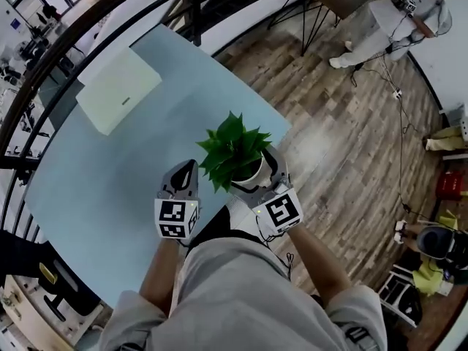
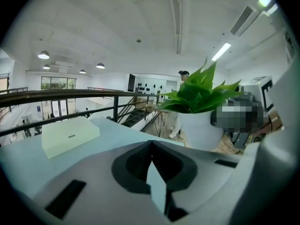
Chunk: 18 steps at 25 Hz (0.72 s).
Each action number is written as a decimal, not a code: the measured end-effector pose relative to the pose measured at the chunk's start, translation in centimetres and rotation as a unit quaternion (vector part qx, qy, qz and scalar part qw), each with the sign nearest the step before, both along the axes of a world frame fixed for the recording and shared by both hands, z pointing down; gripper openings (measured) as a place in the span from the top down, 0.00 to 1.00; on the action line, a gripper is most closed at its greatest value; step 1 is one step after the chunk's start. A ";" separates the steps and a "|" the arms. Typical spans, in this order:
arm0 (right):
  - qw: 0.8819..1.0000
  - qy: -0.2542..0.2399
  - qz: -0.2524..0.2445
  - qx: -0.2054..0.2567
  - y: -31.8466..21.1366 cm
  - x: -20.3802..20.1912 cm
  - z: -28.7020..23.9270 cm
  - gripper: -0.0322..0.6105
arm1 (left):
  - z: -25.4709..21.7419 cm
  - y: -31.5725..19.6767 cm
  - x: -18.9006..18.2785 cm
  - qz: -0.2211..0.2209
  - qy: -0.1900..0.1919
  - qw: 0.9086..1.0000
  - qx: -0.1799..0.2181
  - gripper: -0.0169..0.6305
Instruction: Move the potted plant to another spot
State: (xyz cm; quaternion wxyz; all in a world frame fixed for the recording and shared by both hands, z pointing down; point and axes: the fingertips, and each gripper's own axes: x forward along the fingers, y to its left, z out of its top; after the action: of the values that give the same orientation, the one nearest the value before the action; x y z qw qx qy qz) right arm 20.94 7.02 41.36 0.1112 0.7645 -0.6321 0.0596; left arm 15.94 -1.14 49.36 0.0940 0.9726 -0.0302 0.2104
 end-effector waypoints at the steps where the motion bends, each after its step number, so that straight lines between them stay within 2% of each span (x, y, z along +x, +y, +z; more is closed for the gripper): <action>1: 1.000 -0.006 -0.002 -0.006 -0.8 1.1 0.0 0.14 | -0.3 -0.9 0.9 -0.006 0.004 1.000 -0.010 0.95; 5: 0.999 -0.005 -0.025 -0.033 -4.1 3.4 0.6 0.14 | -0.1 -4.4 2.1 -0.035 0.008 0.999 -0.028 0.95; 10: 0.998 0.013 -0.055 -0.035 -5.9 4.2 3.0 0.14 | 0.8 -5.2 0.1 -0.079 0.008 0.996 -0.041 0.95; 18: 0.990 -0.020 -0.134 -0.049 -10.2 4.8 6.0 0.14 | 2.7 -7.8 -3.3 -0.178 -0.018 0.983 -0.043 0.95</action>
State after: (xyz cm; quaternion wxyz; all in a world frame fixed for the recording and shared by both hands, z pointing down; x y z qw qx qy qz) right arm 25.79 -3.19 47.36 0.1429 0.6654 -0.7272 0.0899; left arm 12.62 -8.90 52.11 0.1711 0.9428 -0.1958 0.2086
